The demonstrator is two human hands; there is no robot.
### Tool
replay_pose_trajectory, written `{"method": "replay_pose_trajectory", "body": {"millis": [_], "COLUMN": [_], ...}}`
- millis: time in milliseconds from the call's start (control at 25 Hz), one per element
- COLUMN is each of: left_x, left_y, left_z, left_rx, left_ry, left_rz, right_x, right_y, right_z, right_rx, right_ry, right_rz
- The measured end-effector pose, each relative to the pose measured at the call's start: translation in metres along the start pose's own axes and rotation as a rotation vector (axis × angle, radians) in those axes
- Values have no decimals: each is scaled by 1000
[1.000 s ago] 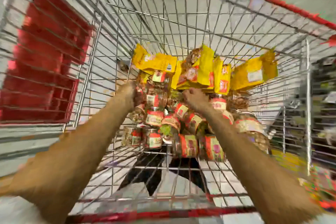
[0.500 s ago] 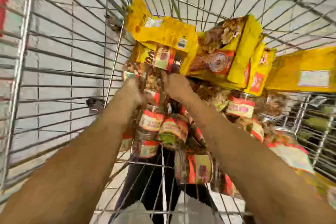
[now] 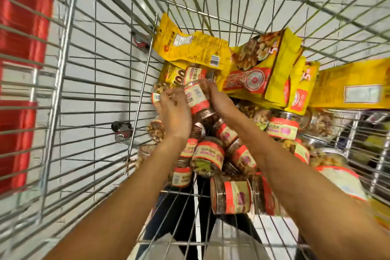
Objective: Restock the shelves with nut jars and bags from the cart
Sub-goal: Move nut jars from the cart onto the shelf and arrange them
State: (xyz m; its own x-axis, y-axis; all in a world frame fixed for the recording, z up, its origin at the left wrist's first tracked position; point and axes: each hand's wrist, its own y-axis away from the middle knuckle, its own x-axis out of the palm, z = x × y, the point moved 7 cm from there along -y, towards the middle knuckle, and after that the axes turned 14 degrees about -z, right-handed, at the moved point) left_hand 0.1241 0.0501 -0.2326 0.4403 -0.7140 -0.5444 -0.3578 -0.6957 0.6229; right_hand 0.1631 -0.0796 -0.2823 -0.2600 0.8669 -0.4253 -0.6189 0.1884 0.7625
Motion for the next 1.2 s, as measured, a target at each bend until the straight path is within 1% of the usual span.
{"method": "replay_pose_trajectory", "body": {"millis": [40,120,160,200,280,400,440,480,520,560,600,640,680,720,760,800,840,920,1000,1040,1080,1120,1160,1200], "left_x": [-1,8,10,12,12,18,21,24,25,24,22,21,21,27,34,42,48,56,53,46,37,35,43,61], "left_y": [11,36,43,47,53,69,75,77,76,71,66,64,65,68,77,86,96,99,80,56,28,2,-18,-35], "left_z": [-12,-25,-32,-36,-44,-52,-54,-56,-58,-57,-55,-52,-48,-41,-35,-28,-26,-22,-28,-33,-42,-52,-59,-55], "left_rx": [54,-63,-122,-156,-132,-31,3,31,26,-24,-112,-211,-285,-309,-294,-228,-140,59,187,279,436,656,855,973], "left_ry": [73,222,270,291,157,-80,-115,-124,-87,-9,98,215,312,372,400,358,256,69,18,-22,-121,-288,-492,-679], "left_rz": [104,438,564,651,784,968,1010,1022,999,948,887,828,774,726,690,642,602,580,603,521,381,252,215,285], "right_x": [-9,-29,-39,-51,-72,-87,-87,-91,-99,-110,-123,-130,-129,-117,-102,-88,-80,-82,-95,-98,-99,-97,-92,-86], "right_y": [7,22,28,34,47,59,60,57,52,42,35,32,33,38,46,52,54,48,38,32,28,24,21,18], "right_z": [0,6,11,15,27,43,49,56,62,63,57,47,34,23,15,9,3,-9,-21,-29,-37,-39,-40,-42], "right_rx": [70,116,111,91,26,-111,-147,-186,-186,-118,-23,51,100,120,118,132,167,204,207,224,239,235,235,238], "right_ry": [-192,-458,-522,-529,-404,5,123,180,128,-46,-302,-529,-657,-738,-808,-868,-917,-993,-1018,-1029,-1028,-1015,-989,-965], "right_rz": [67,175,214,260,359,490,511,467,360,214,72,-29,-65,-32,33,80,67,-45,-118,-130,-136,-134,-133,-141]}}
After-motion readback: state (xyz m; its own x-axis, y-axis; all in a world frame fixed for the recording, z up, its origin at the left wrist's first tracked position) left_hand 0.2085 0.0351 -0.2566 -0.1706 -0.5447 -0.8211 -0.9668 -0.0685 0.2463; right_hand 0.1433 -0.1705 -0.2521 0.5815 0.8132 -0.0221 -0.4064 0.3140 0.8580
